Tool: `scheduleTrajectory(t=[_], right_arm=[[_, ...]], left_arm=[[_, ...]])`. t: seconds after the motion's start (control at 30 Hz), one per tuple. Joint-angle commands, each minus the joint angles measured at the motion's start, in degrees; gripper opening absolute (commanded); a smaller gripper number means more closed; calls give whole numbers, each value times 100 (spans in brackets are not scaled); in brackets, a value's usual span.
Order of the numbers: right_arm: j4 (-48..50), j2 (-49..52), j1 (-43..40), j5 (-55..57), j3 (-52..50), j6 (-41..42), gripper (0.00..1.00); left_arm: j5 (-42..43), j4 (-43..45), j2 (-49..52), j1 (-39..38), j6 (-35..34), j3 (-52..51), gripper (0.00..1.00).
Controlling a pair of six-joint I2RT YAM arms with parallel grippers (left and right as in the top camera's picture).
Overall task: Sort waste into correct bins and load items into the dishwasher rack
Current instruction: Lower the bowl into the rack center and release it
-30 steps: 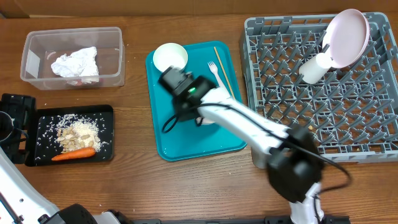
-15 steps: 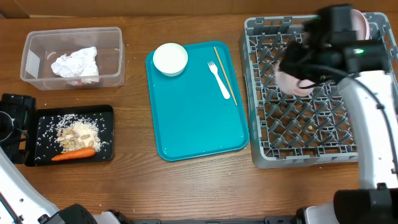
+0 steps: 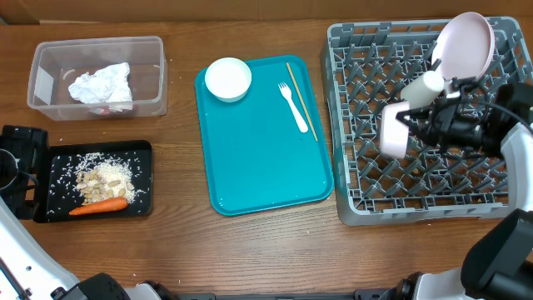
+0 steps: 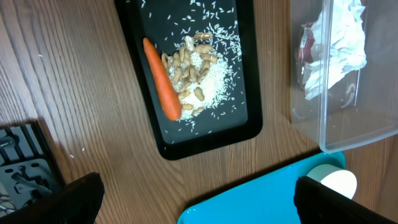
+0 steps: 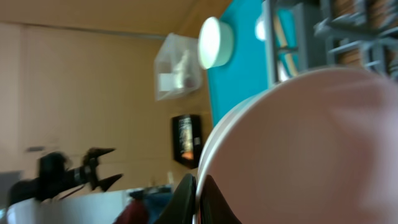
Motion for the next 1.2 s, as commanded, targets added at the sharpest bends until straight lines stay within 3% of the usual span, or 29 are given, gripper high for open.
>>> scheduleTrajectory(t=[0.0,0.4,0.5,0.7,0.87,1.03,1.17], right_arm=[[68,-39,22,-1075,-361,-649,4],[756,-11,199,-973,-883,-575,4],[846,-11,188,-601,-887,-273,4],[1572,-11,155,599,-879,1141,4],[1550,-22,-79,658,-671,1331,5],[1165,-22,-337,1541,-398,1480,11],[824,-22,-540,2100,-96,1480,24]], left_arm=[[-37,13,-2,-11,-52,-26,100],[-37,13,-2,-11,-52,-26,100],[-37,13,-2,-11,-52,-26,100],[-37,13,-2,-11,-52,-26,100],[-37,13,-2,-11,-52,-26,100],[-37,13,-2,-11,-52,-26,100],[-37,13,-2,-11,-52,-26,100]])
